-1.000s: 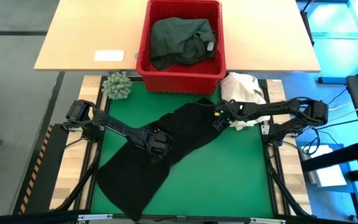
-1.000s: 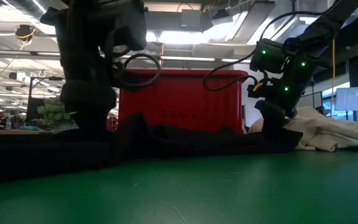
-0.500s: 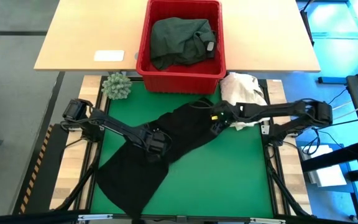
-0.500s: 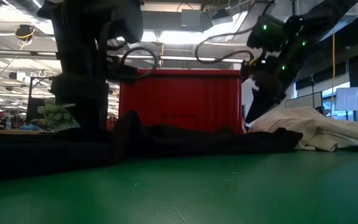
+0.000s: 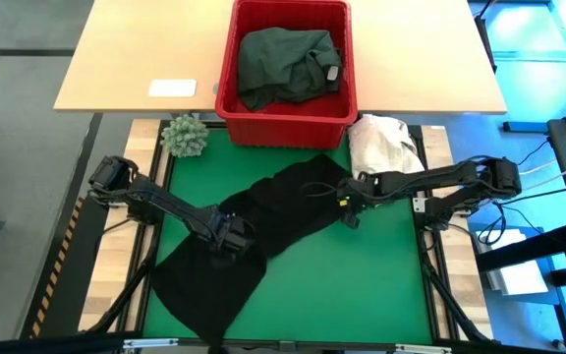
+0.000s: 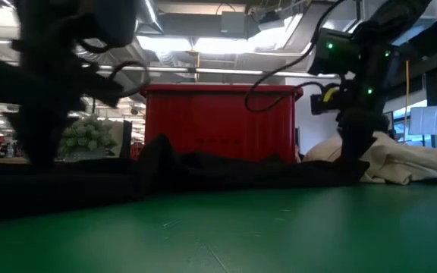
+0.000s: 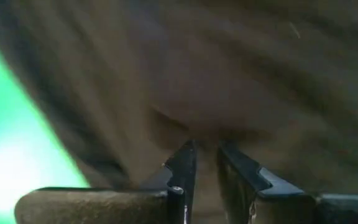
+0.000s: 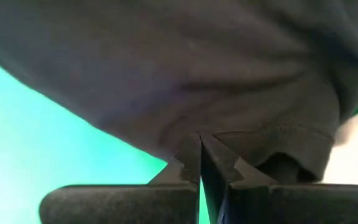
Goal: Fold laundry
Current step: Fold the black shirt
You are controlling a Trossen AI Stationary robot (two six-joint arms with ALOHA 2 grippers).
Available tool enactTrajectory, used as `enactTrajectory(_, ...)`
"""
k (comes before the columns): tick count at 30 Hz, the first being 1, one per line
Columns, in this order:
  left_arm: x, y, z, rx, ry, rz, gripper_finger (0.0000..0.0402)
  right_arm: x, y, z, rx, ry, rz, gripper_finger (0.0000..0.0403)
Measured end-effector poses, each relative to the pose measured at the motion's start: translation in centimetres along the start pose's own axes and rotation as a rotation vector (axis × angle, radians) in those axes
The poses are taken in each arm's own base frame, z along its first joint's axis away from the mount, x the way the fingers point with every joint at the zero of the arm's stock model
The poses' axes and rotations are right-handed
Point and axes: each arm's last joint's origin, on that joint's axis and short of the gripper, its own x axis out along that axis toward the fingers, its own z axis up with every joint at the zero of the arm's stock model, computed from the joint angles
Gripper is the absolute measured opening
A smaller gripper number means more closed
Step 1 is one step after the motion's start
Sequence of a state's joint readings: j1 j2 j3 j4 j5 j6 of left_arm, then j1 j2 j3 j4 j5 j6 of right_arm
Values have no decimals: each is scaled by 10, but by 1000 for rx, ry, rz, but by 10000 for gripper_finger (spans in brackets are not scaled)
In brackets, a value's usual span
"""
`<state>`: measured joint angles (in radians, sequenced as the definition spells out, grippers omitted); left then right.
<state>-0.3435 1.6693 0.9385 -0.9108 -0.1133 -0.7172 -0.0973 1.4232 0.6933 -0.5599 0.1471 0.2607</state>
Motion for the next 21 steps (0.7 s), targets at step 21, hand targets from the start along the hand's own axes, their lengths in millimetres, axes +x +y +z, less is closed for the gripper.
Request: enactTrajectory(21, 7, -54, -28, -36, -64, -356, 56, 41, -38, 26, 128, -112, -231, 3)
